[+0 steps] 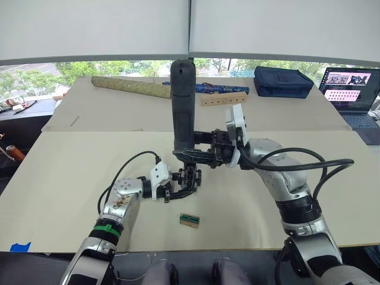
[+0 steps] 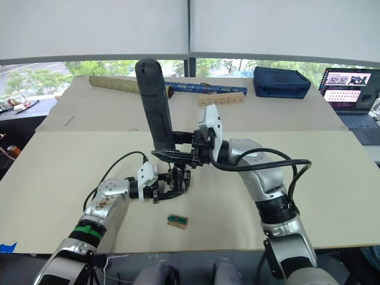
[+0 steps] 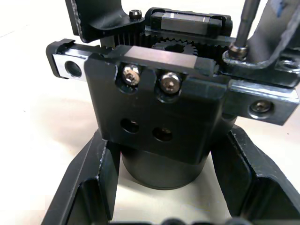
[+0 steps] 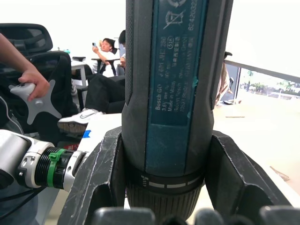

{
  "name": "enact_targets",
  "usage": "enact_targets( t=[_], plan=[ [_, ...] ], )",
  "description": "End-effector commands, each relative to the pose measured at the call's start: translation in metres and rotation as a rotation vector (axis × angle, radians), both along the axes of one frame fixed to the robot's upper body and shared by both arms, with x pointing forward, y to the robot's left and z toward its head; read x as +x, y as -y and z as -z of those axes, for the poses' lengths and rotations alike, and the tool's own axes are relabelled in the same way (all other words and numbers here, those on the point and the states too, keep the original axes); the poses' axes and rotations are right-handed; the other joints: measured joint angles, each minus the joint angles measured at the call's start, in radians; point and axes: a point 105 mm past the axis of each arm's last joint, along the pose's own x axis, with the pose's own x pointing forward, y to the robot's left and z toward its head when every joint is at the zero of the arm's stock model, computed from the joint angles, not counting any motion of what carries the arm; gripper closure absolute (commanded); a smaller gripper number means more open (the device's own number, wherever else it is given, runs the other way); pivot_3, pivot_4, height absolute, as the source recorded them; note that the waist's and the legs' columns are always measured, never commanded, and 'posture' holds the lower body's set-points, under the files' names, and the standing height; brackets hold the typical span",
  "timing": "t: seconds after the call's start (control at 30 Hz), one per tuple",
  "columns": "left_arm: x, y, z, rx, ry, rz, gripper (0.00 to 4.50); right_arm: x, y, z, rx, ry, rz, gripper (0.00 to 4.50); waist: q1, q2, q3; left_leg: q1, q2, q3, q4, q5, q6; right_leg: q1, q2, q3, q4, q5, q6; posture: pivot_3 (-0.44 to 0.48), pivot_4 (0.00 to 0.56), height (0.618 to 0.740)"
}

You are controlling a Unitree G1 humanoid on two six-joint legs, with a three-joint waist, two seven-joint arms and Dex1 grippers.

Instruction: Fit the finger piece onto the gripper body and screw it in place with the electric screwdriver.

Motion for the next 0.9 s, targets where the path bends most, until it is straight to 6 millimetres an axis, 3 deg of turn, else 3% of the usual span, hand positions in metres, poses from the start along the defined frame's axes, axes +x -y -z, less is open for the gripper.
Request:
enact_targets(
  t=[0.03,0.5,0.57,0.67,0.8,0.9],
  plan=[
    [-0.004,0.000,0.013,0.032,-0.049,-0.002,2.19,-0.012,0.001,-0.032,0.097,0.088,-0.072,2.58,0.000,0.000,0.000,-0.001,0.000,0.000,0.000,0.000,0.000,-0.001,0.000,0.000,0.000,0.000,0.000,0.000,0.150,0.740],
    [0.000,-0.006,0.017,0.059,-0.055,-0.067,2.19,-0.027,0.008,-0.059,0.135,0.181,-0.168,2.58,0.001,0.000,0.000,-0.002,0.000,0.000,0.000,0.000,0.000,-0.001,0.000,0.000,-0.001,0.000,0.000,0.000,0.150,0.740],
    [0.001,-0.009,0.019,0.064,-0.062,-0.084,1.15,-0.034,0.009,-0.070,0.185,0.226,-0.194,2.58,0.002,0.000,0.000,-0.002,0.000,0.000,0.000,0.000,0.000,-0.001,0.000,-0.001,-0.001,0.000,0.000,0.000,0.150,0.740],
    [-0.002,-0.016,0.020,0.058,-0.071,-0.082,0.03,-0.049,0.010,-0.077,0.179,0.284,-0.248,2.58,0.001,0.000,0.000,-0.002,0.000,0.000,0.000,0.000,0.000,-0.001,-0.001,0.000,0.000,0.000,0.000,0.000,0.150,0.740],
    [-0.010,-0.040,0.021,0.089,-0.074,-0.083,0.03,-0.060,0.017,-0.087,0.171,0.304,-0.255,2.58,-0.014,0.000,0.000,-0.001,0.001,0.000,-0.001,0.000,0.000,-0.002,0.000,-0.001,0.000,0.000,0.000,0.000,0.150,0.740],
    [-0.018,-0.064,0.018,0.108,-0.056,-0.093,0.03,-0.062,0.035,-0.086,0.139,0.306,-0.196,2.58,-0.021,0.000,0.000,0.001,0.002,0.000,-0.003,0.000,0.000,-0.002,0.000,-0.001,0.000,0.000,-0.002,0.000,0.150,0.740]
  ],
)
